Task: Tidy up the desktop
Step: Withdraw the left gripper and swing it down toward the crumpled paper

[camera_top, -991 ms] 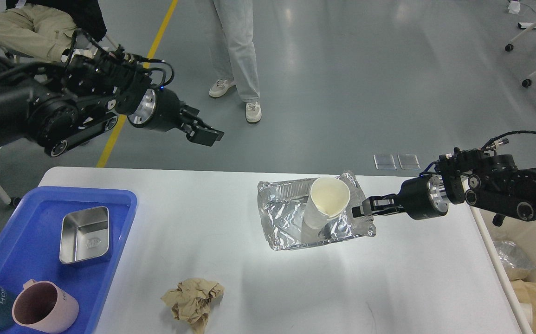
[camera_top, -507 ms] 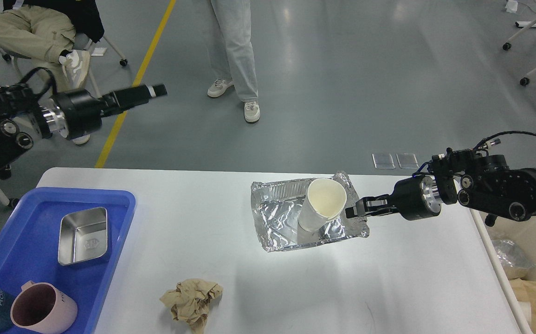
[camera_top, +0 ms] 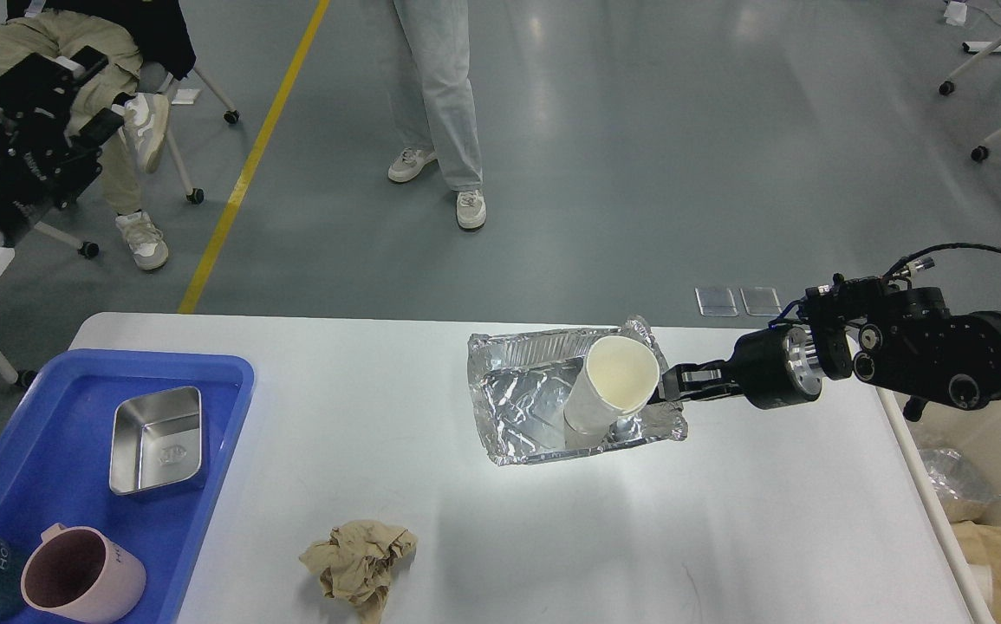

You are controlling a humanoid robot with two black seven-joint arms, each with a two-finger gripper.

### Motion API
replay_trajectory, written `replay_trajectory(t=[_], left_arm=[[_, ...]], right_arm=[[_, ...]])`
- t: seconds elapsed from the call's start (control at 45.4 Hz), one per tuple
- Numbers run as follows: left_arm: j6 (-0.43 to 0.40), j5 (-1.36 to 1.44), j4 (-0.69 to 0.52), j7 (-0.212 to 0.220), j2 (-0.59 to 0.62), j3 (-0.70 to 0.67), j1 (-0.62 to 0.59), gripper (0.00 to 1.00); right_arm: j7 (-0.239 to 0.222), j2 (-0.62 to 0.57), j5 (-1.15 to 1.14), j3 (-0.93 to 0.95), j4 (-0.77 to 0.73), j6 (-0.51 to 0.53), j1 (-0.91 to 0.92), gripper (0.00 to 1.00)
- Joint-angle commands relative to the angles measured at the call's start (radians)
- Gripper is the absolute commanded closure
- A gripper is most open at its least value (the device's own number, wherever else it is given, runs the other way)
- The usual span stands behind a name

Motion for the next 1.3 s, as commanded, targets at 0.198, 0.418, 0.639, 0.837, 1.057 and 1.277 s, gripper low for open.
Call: replay_trajectory(t=[0.198,0.418,0.639,0.837,1.057,1.277], left_arm=[[0.079,-0.03,-0.26,-0.003,0.066,-0.031,0.206,0.14],[0.07,0.363,-0.524,0.161,0.338,0.143,0.223,0.15],[-0.077,0.632,-0.702,0.238,0.537,0.206,0.222,0.15],[-0.267,0.732,-0.739,0.166,0.64,0.194,0.168,0.16],[-0.316,0.733,-0.811,0.138,0.76,0.191,0.147,0.15],[-0.402,0.733,-0.845,0.064,0.869,0.191,0.006,0.15]], right_arm=[[0.0,-0.004,0.002,-0.002,0.003,-0.001,-0.005,1.0],[0.0,0.004,0.002,0.0,0.0,-0.011,-0.018,1.0],[0.0,0.021,0.004,-0.002,-0.002,-0.015,-0.031,1.0],[-0.002,0.021,0.004,-0.003,-0.003,-0.015,-0.032,1.0],[0.0,0.016,0.002,-0.003,-0.005,-0.015,-0.044,1.0],[0.0,0.018,0.002,-0.002,-0.008,-0.017,-0.058,1.0]])
